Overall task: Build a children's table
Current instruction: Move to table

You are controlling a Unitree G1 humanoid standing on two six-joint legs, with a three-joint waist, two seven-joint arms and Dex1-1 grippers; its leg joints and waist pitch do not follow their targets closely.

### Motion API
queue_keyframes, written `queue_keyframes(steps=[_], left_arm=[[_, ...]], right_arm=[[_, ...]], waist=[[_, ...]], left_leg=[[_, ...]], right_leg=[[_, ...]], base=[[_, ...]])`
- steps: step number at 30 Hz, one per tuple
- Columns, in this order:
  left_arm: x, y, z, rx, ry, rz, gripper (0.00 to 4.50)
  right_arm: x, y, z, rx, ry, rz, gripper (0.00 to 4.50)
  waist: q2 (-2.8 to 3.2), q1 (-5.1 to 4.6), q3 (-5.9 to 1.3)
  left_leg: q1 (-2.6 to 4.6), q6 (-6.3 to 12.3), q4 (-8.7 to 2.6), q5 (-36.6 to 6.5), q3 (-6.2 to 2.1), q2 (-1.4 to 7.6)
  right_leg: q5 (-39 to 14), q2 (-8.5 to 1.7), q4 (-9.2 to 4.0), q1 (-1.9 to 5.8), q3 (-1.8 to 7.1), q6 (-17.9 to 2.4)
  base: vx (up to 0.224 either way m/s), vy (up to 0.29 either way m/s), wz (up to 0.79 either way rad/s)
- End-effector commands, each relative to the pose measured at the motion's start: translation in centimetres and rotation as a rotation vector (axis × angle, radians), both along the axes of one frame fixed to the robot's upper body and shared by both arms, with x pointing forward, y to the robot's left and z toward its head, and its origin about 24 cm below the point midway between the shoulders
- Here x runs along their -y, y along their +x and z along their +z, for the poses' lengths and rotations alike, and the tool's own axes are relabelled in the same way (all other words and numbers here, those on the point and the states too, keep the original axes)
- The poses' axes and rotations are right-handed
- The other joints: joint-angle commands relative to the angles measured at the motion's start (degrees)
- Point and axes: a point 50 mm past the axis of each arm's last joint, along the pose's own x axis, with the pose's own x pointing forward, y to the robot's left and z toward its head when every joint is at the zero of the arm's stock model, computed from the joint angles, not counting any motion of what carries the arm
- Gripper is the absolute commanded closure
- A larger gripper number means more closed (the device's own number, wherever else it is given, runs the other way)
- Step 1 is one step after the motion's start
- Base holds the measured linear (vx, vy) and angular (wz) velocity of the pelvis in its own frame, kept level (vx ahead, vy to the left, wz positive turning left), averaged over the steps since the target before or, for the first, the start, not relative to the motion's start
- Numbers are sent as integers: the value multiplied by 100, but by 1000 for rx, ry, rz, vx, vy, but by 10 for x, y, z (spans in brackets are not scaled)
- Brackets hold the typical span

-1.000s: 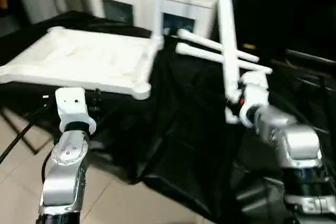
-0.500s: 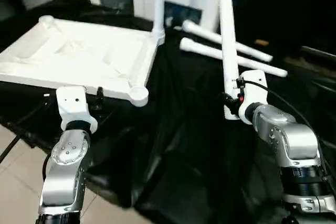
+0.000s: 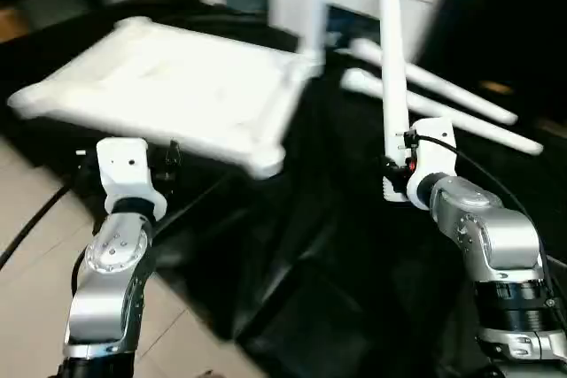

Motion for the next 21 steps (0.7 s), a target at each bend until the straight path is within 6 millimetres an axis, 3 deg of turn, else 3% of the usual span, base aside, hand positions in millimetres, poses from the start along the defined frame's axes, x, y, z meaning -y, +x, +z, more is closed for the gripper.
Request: queue_keyframes(steps=[1, 2, 4, 5, 6, 7, 8, 9, 10, 11, 14, 16, 21], left_arm=[[4, 1, 7, 12, 12, -19, 126], [9, 3, 14, 30, -2, -58, 126], [18, 5, 31, 85, -51, -139, 126], [25, 5, 46, 137, -99, -206, 126], [38, 7, 72, 221, -237, -337, 109], [45, 8, 86, 245, -301, -418, 99], [50, 10, 95, 253, -338, -472, 92], [55, 12, 104, 256, -383, -538, 92], [57, 14, 109, 251, -405, -572, 88], [70, 17, 119, 223, -548, -700, 79], [80, 21, 128, 222, -609, -793, 50], [90, 25, 131, 172, -671, -868, 45], [94, 38, 134, 86, -713, -929, 4]], right_arm=[[-1, -1, 7, 45, -11, 3, 255], [-3, 0, 9, 65, -7, 12, 255], [-7, 0, 14, 107, 15, 42, 255], [-11, 1, 20, 143, 38, 72, 255], [-23, -2, 37, 220, 180, 183, 255], [-29, -5, 48, 267, 250, 256, 255], [-33, -8, 55, 295, 286, 319, 255], [-38, -12, 62, 322, 316, 409, 255], [-41, -15, 65, 333, 322, 466, 255], [-47, -23, 69, 342, 329, 589, 255], [-52, -28, 67, 342, 305, 660, 255], [-58, -30, 65, 342, 282, 708, 255], [-65, -33, 64, 333, 252, 776, 255]], waist=[[51, -52, -385], [34, -79, -347], [47, -92, -308], [-2, -84, -288], [-22, -98, -283], [-16, -86, -296], [-22, -86, -301], [-50, -108, -279], [-98, -123, -244], [-111, -148, -243], [-122, -199, -237], [-123, -223, -275], [-120, -235, -364]], left_leg=[[96, -420, -395, 350, 171, -52], [80, -454, -442, -74, 154, -40], [71, -458, -478, -487, 147, -45], [76, -457, -490, -725, 147, -46], [82, -427, -496, -806, 155, -46], [89, -404, -470, -942, 165, -75], [79, -385, -467, -912, 154, -75], [-4, -326, -488, -744, 124, -72], [-38, -311, -501, -807, 133, -91], [10, -301, -461, -947, 166, -140], [-53, -256, -477, -888, 159, -152], [-74, -257, -466, -745, 160, -160], [-163, -223, -434, -72, 153, -168]], right_leg=[[2384, -237, -365, 250, 49, -774], [1599, -278, -423, 243, 48, -814], [709, -322, -490, 198, 54, -813], [120, -355, -517, 166, 65, -832], [-104, -351, -553, 148, 64, -833], [-375, -366, -531, 123, 85, -873], [-397, -361, -531, 112, 81, -877], [-284, -343, -537, 126, 60, -866], [-432, -330, -559, 114, 52, -810], [-783, -301, -588, 82, 68, -771], [-1246, -308, -678, 63, 76, -713], [-1122, -298, -669, 67, 69, -706], [208, -254, -562, 118, 48, -777]], base=[[-128, -6, 8], [-136, 1, 4], [-103, 3, 0], [-133, -4, 0], [-133, -4, 0], [-129, -12, 1], [-116, -17, -3], [-156, -11, -6], [-91, -2, -6], [-64, 9, -1], [0, 0, 0], [0, 0, 0], [0, 0, 0]])
